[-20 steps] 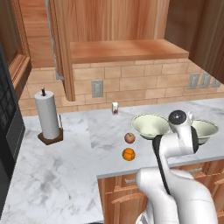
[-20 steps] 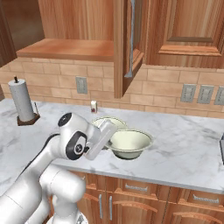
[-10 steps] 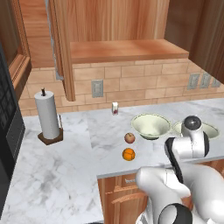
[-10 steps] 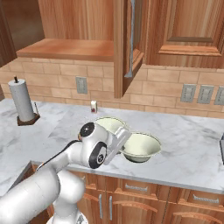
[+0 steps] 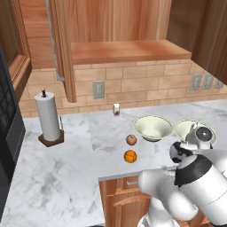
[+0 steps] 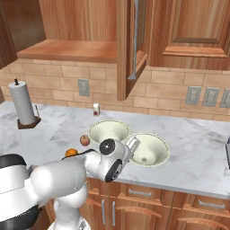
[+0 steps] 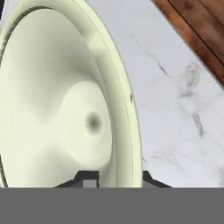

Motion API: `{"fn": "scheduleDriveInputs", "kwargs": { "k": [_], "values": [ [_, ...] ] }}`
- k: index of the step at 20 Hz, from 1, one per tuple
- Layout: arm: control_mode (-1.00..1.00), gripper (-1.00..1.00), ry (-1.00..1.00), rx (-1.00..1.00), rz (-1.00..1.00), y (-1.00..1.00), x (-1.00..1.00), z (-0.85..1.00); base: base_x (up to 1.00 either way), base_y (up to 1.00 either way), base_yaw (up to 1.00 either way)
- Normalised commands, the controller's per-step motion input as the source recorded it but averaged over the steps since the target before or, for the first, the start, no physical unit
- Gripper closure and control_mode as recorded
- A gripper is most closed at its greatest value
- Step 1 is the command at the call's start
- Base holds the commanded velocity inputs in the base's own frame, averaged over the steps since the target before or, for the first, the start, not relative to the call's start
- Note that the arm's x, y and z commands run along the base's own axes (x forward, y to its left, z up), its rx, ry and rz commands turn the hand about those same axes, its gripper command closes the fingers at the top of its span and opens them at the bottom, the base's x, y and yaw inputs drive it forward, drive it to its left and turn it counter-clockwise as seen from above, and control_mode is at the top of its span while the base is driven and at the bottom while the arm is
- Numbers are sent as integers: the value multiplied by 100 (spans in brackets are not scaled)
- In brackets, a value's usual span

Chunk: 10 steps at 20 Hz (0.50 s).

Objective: Pick both bowls and place them on the counter. Then place the peach in one bowl and place the orange in the other bowl.

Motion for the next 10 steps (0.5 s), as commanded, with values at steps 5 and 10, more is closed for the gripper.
{"fn": "scheduleDriveInputs", "kwargs": {
  "k": [5, 10],
  "values": [
    [-100, 100, -4, 3, 19, -15, 26, -8, 0, 0, 0],
    [-100, 100, -3, 1, 15, -13, 14, 0, 0, 0, 0]
  ]
}}
